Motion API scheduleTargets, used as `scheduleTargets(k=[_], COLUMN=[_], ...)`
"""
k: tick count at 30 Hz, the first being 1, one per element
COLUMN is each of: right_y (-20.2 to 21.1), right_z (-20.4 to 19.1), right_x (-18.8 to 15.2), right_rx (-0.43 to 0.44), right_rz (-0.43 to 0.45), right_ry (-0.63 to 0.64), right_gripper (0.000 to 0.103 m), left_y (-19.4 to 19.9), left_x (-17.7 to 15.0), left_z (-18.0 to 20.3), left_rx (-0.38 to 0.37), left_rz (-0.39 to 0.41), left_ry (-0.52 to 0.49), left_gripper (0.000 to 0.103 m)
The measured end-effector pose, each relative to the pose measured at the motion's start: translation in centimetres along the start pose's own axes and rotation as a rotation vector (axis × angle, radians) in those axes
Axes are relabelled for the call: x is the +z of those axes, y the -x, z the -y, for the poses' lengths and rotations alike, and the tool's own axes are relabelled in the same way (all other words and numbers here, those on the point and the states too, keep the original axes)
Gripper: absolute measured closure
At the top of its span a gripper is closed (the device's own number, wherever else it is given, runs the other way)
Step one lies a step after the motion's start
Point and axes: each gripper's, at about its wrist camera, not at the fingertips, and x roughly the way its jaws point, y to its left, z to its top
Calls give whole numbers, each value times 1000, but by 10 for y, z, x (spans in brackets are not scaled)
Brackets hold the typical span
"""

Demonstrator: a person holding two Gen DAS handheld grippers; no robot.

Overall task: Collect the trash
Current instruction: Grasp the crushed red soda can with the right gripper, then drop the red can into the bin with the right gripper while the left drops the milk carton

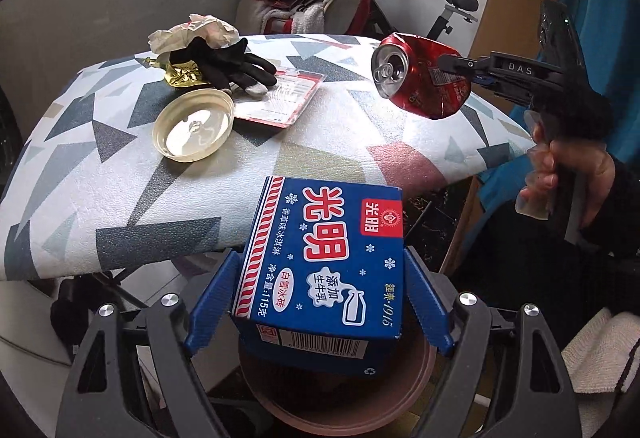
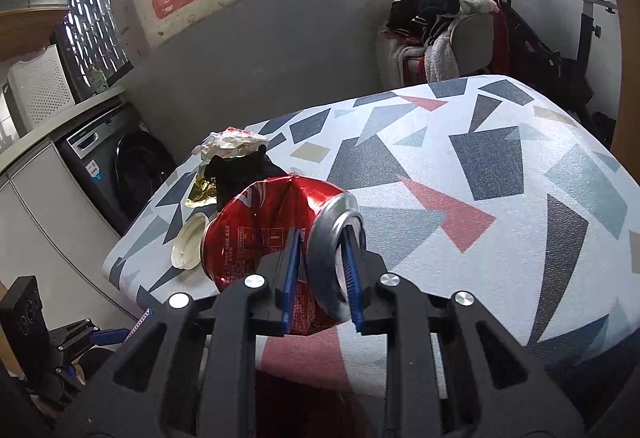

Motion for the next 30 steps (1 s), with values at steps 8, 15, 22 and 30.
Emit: scheduleTargets(k=[8, 15, 22, 30], right_y=[2, -5, -23, -48], right_z=[-15, -48, -75, -95], right_x=[-33, -63, -86, -114], right_rx=[22, 108, 150, 147], right_rz=[-91, -194, -300, -436], right_ry=[76, 228, 330, 442], right_gripper=[79, 79, 78, 78], left_y=[22, 46, 42, 27], left_x=[4, 3, -7, -12], left_z=[-14, -62, -81, -82], left_rx=[62, 193, 243, 260], left_rz=[92, 168, 167, 121], left_ry=[5, 103, 165, 170], left_gripper=[10, 6, 6, 6])
